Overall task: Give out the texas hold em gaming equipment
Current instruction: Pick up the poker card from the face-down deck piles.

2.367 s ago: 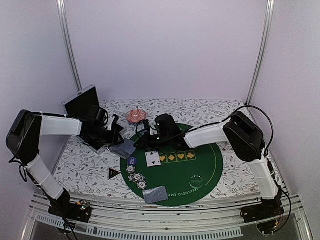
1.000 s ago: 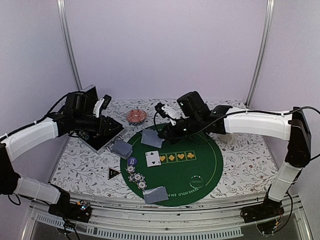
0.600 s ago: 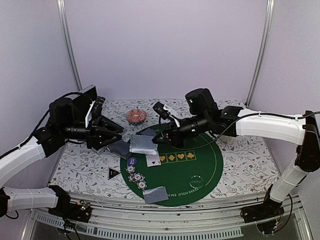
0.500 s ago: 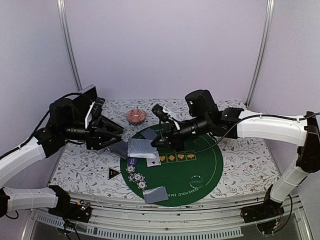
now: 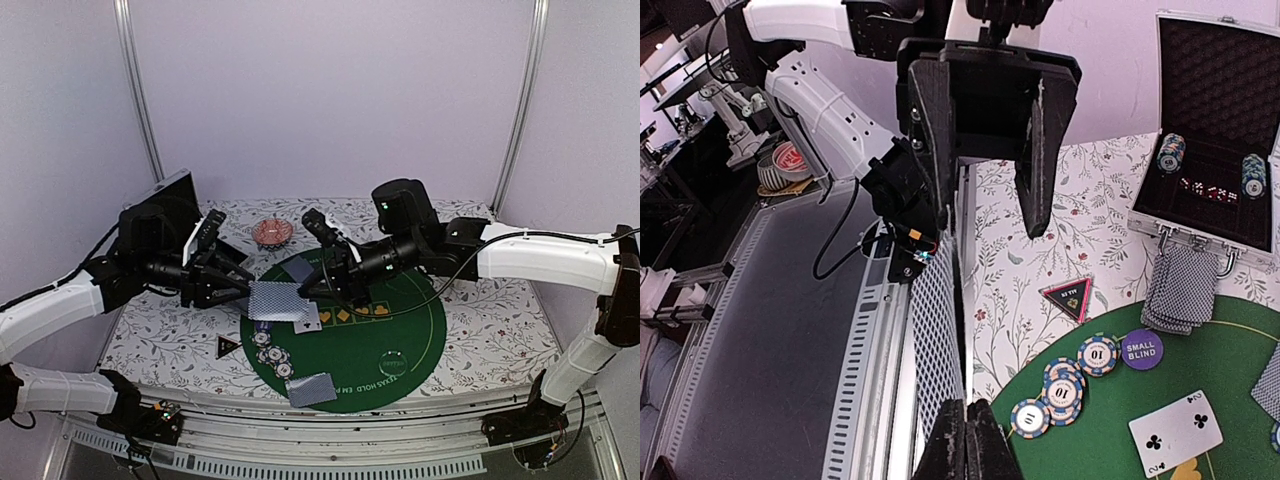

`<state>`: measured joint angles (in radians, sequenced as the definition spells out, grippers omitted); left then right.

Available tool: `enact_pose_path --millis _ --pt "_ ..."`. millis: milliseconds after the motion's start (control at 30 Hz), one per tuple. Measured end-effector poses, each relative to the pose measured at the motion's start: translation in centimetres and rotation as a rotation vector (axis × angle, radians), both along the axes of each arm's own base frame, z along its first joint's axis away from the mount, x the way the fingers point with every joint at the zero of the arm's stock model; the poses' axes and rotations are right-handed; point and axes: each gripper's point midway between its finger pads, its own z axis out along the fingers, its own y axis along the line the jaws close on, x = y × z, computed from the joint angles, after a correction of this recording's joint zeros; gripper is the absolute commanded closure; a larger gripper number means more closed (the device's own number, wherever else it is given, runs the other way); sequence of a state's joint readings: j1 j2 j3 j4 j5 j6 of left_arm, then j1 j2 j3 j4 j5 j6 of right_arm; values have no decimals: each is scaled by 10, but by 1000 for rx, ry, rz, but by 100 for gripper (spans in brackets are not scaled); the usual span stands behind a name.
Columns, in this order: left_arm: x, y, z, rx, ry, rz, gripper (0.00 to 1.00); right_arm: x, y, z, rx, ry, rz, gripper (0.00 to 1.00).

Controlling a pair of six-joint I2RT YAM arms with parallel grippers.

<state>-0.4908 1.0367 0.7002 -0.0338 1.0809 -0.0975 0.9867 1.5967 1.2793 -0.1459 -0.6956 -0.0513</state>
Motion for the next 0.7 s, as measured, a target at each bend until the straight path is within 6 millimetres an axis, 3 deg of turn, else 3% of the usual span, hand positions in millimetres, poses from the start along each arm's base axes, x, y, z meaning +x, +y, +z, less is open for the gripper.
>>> enact_pose_path --millis 267,533,700 --pt "-1 1 -6 10 -13 10 76 -3 1 2 21 -5 18 98" --pt "3 -1 -13 27 -5 19 71 -3 5 6 45 -14 26 98" --pt "-6 -5 -10 7 3 -23 73 1 12 -3 41 -7 19 98"
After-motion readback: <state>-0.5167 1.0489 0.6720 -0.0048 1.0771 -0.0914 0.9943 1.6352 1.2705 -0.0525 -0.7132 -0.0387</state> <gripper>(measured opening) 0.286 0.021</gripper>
